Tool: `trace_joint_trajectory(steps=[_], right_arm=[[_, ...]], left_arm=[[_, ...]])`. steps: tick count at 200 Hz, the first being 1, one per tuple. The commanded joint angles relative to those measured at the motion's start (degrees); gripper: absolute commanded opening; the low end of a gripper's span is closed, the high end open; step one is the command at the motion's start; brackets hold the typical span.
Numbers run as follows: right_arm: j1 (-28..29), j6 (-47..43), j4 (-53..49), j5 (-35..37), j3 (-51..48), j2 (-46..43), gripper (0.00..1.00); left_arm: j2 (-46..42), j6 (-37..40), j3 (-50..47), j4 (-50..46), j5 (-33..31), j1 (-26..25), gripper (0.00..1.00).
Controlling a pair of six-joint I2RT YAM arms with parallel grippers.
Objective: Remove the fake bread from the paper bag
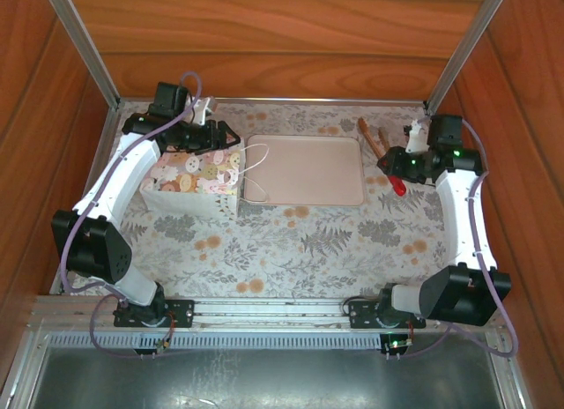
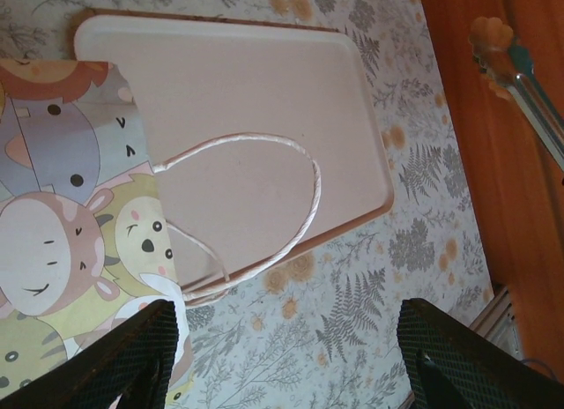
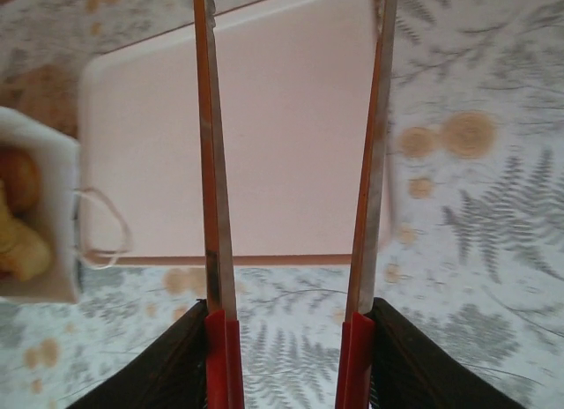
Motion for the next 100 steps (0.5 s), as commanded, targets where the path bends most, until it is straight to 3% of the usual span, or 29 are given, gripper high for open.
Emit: trace_joint_trajectory(steps=[1,100], right_arm=[[0.9,1.4,0.5,-8.5,-0.9,0.7,0.45],[9.4,0.6,0.0,-12.4,-0.4,5.2,0.4]], left_arm=[[-0.8,0.0,1.8,-0.7,-0.6,-0.8,0.7],[2.8,1.8,3.2,-2.8,-7.1,-7.3,0.7]])
